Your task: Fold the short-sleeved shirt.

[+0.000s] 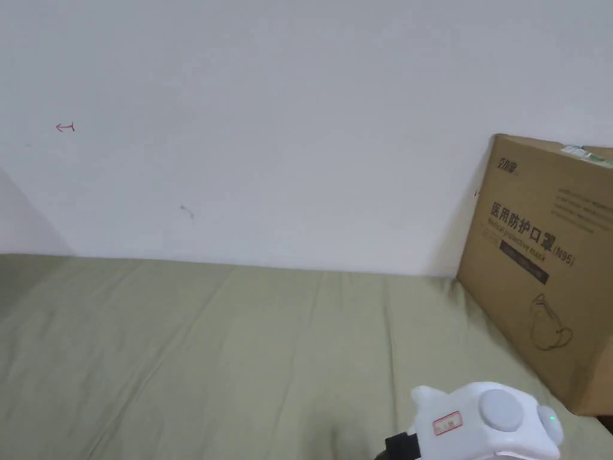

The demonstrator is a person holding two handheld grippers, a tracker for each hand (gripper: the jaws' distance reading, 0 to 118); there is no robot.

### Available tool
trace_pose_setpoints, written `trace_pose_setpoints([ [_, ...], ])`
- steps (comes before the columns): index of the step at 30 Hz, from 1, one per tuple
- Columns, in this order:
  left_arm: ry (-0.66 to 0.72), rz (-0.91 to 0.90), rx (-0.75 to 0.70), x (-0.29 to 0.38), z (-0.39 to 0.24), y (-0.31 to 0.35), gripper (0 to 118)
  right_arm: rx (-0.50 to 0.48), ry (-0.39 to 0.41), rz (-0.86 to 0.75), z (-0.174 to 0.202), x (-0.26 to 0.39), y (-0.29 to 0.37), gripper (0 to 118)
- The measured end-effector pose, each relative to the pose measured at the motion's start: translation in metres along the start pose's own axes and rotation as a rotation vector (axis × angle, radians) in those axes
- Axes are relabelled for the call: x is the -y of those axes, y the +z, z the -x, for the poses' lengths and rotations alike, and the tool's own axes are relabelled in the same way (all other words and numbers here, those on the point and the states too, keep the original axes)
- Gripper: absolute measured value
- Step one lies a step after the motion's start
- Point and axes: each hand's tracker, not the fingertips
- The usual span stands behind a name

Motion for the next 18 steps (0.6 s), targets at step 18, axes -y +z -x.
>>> trace_pose_setpoints([
  [18, -0.16, -0.501, -0.025, -0.169, -0.051, 0.226, 2, 0.023, -0.007, -0.594, 0.012, 0.033, 0.338, 8],
])
